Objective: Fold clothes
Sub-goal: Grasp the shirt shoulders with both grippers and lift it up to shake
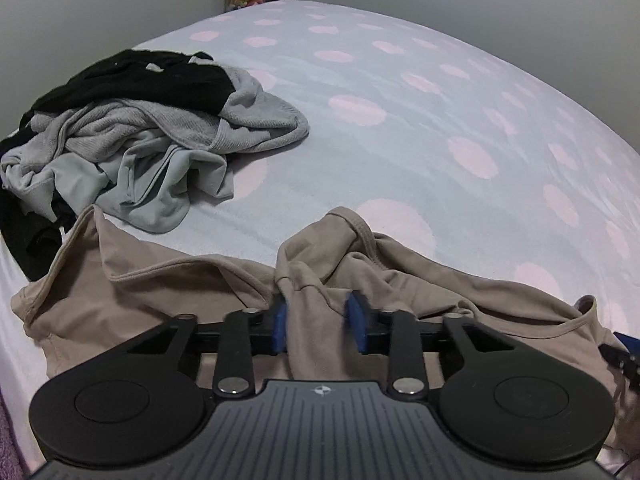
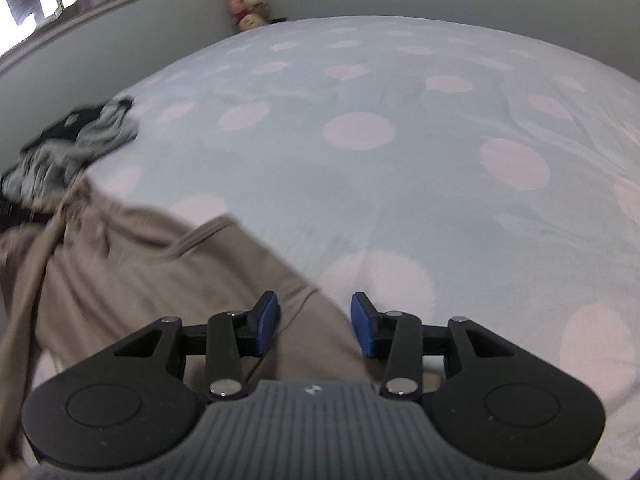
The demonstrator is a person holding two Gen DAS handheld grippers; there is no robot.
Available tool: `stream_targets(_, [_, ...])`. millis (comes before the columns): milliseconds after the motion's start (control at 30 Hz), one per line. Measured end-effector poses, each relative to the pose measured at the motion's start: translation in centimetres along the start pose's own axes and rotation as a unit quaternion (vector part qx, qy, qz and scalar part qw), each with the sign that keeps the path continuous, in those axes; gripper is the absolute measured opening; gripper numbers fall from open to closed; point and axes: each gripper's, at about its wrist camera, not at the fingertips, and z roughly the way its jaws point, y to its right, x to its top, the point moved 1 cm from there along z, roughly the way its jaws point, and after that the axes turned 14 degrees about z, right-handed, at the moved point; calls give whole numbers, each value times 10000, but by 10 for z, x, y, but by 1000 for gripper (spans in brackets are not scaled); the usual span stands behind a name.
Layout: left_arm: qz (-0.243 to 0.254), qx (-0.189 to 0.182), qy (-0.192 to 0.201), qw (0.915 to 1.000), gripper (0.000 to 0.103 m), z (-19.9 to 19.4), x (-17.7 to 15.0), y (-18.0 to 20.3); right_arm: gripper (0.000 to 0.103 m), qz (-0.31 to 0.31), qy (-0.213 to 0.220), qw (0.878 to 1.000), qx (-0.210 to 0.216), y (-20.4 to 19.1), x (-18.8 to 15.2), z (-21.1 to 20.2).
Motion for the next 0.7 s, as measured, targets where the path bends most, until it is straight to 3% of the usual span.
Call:
stream_targets(33, [61,38,18,10000,10,-3,0,1,39,-90,-4,10000,-18,-3,-2,-2])
stream_targets(67, [109,65,38,9999,8,-6,2,3,27,-146,-6,9999,-25,-5,-3,-3])
stream_targets(167, [69,158,135,9998,4,-21,5,2,10,43,79,10000,-10,-5,-2,-14])
stream_targets(300, [-62,186,406,9990,2,-53,12,-1,8,50,600,9980,-210,-14,6,-49])
stream_targets(467, [-112,459,1068,9932,2,-122,29,-3,8,-85,1392,9893,-424,-25,26,-107])
stream_targets(600, [-142,612,1809,9815,2,-193,41,-6,7,-241,2152,9751,-477,-34,49,-170])
stream_targets(700, [-102,642,2420,9681,2,-252,50,-3,7,-383,2784,9584,-500,-43,65,-223])
